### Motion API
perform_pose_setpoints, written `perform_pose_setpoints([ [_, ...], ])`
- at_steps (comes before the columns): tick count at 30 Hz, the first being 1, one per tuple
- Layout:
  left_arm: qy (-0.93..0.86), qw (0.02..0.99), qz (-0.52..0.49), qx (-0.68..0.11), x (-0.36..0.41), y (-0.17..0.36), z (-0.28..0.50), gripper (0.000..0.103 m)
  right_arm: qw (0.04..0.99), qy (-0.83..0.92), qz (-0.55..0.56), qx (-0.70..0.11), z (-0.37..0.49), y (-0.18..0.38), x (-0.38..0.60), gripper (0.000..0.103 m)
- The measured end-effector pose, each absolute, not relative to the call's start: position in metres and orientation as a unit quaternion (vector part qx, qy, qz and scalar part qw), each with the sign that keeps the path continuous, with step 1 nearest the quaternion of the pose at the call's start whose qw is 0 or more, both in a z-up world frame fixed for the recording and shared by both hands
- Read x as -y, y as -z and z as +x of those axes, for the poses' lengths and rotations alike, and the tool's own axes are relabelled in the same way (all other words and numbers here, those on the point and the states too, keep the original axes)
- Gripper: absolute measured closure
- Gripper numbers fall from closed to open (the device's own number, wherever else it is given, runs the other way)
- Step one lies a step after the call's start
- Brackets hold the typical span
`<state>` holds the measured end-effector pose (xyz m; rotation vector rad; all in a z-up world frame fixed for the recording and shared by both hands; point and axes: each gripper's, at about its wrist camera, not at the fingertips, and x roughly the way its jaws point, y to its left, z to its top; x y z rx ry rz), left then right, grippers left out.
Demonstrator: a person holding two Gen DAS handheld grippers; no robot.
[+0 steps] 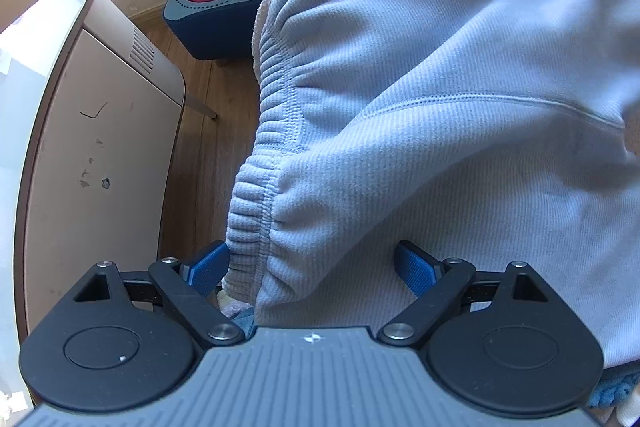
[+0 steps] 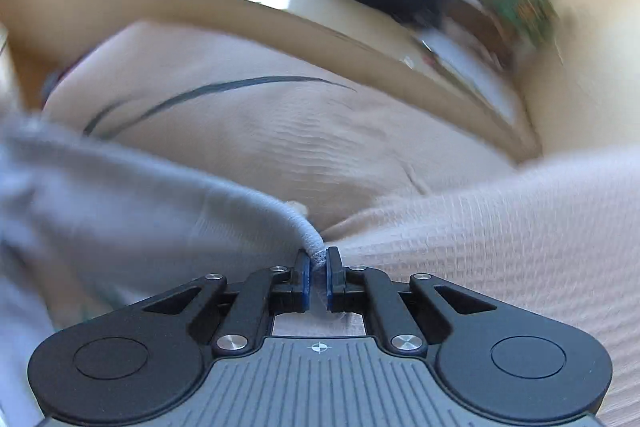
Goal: Fold clothes
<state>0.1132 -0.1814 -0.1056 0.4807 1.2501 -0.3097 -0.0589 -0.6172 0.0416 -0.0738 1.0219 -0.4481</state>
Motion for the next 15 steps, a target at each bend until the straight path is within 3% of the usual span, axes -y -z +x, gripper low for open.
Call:
perform_pose_setpoints([
  [9,0.140,0.772,0.206,-0.585,0.177,0.104,0.118,0.013,0.774,0.269,-0.063,-0.570,0.017,0.059,0.632,0.096],
  [14,0.152,0.770,0.197,-0.587,0.174,0.100,0.119,0.013,0.772,0.265,-0.083,-0.572,0.016,0.060,0.631,0.095],
  [15,0.156,0.770,0.195,-0.587,0.174,0.098,0.119,0.013,0.777,0.265,-0.086,-0.565,0.014,0.058,0.630,0.089],
])
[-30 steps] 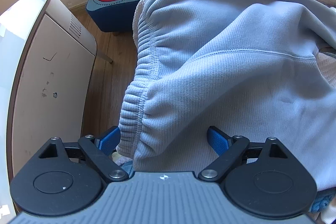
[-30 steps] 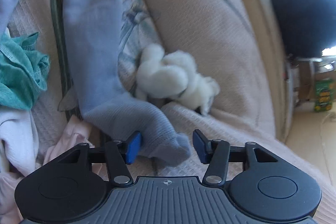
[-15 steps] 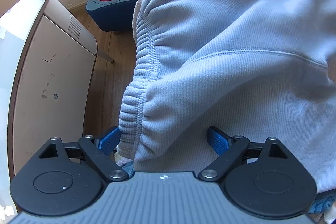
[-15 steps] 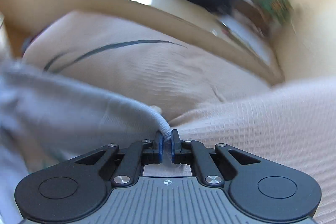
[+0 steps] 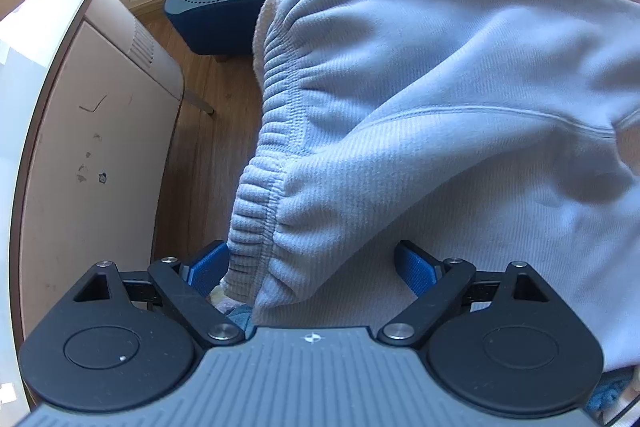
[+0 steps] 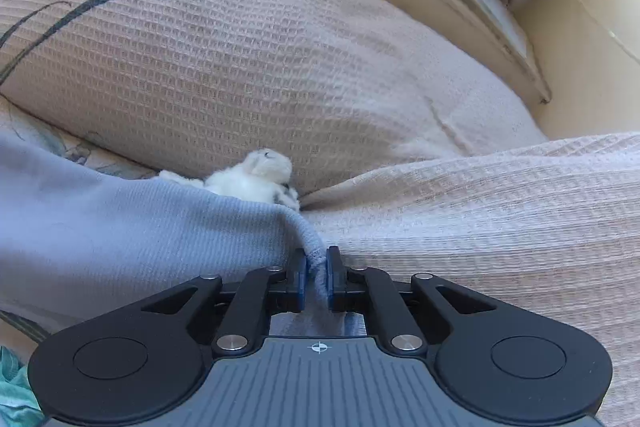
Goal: Fold clothes
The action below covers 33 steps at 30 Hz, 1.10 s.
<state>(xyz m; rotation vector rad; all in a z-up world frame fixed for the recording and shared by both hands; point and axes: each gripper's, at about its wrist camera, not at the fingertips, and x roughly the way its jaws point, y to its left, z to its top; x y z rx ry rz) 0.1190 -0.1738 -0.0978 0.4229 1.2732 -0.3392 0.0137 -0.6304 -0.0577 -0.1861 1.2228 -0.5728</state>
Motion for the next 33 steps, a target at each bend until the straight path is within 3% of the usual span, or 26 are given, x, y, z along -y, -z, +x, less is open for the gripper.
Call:
perform_pose_setpoints([
  [4,0.170,0.768,0.172,-0.593,0.167,0.090,0.118,0.013,0.809,0.246,-0.093,-0.526,-0.001,0.037,0.623,0.085],
  [12,0.148,0.772,0.165,-0.596,0.159,0.091,0.119,0.013,0.794,0.237,-0.093,-0.552,0.003,0.049,0.632,0.084],
  [14,0.149,0.772,0.165,-0.595,0.157,0.091,0.119,0.013,0.786,0.239,-0.086,-0.563,0.004,0.055,0.631,0.085],
  [17,0.150,0.774,0.167,-0.593,0.156,0.090,0.119,0.013,0.789,0.241,-0.080,-0.559,-0.002,0.053,0.625,0.096],
  [25,0.162,0.781,0.173,-0.578,0.155,0.082,0.118,0.013,0.827,0.247,-0.107,-0.494,-0.060,-0.012,0.571,0.098],
  [33,0.194,0.780,0.175,-0.568,0.150,0.083,0.099,0.013,0.859,0.261,-0.141,-0.418,-0.178,-0.067,0.466,0.098],
])
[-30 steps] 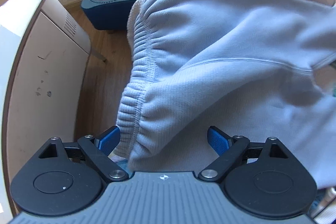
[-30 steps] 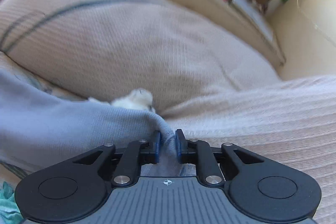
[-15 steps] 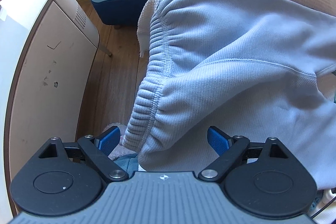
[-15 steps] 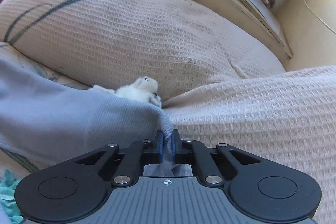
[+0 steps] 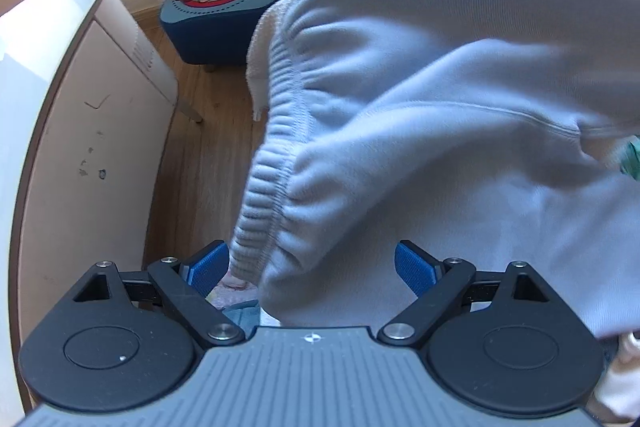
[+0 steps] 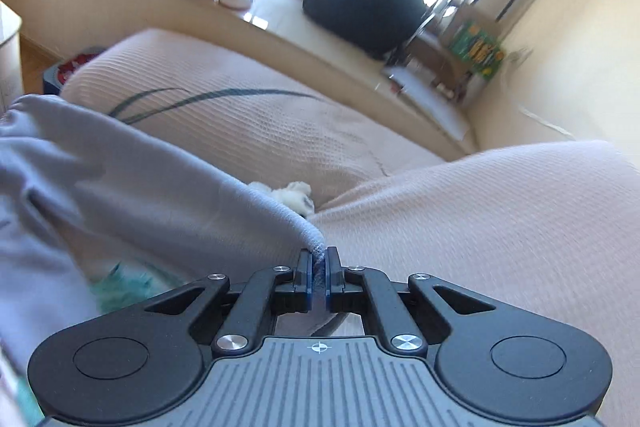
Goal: Fold clothes
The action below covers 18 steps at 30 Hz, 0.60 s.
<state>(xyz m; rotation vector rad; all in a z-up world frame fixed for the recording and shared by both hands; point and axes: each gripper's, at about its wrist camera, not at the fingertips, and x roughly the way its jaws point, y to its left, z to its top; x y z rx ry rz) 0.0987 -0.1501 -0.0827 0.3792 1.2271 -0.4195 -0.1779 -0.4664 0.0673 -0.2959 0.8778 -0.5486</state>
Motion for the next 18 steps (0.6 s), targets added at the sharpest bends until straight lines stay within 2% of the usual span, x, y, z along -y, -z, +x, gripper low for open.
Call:
perform_pose_setpoints([
  [8,0.236,0.773,0.200,-0.554,0.156,0.085,0.077,0.013,0.841,0.299,-0.135,-0.430,-0.253,-0.023,0.405,0.097],
  [11,0.242,0.779,0.200,-0.543,0.157,0.079,0.071,0.013,0.836,0.318,-0.144,-0.424,-0.251,-0.012,0.403,0.097],
  [18,0.236,0.793,0.166,-0.536,0.146,0.066,0.065,0.013,0.844,0.322,-0.215,-0.372,-0.231,-0.028,0.407,0.097],
])
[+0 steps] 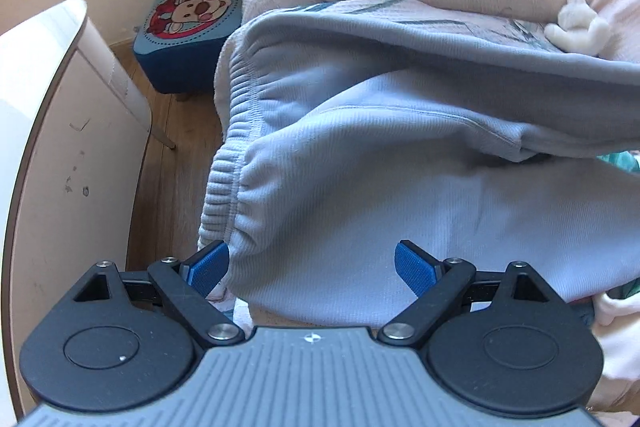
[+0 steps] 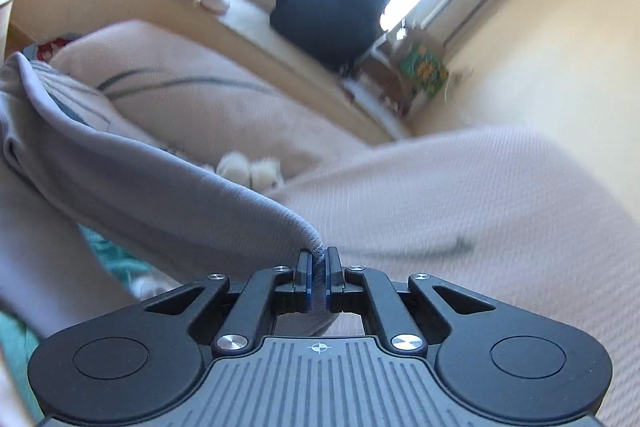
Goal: Fold clothes
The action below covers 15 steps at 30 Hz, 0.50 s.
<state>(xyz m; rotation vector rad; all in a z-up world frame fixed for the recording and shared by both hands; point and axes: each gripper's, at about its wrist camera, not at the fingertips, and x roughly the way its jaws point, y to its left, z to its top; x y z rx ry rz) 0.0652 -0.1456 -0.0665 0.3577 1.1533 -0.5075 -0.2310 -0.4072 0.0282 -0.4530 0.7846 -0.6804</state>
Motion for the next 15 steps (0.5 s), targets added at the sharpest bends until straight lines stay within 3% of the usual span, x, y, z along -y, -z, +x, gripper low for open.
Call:
perform_pose_setpoints([
  [7,0.224,0.783,0.178,-0.553,0.139,0.081,0.069,0.013,0.828,0.304,-0.180,-0.435,-0.267,0.031,0.393,0.097],
  [15,0.214,0.783,0.176,-0.557,0.129,0.082,0.076,0.013,0.840,0.321,-0.121,-0.420,-0.302,0.021,0.364,0.097],
])
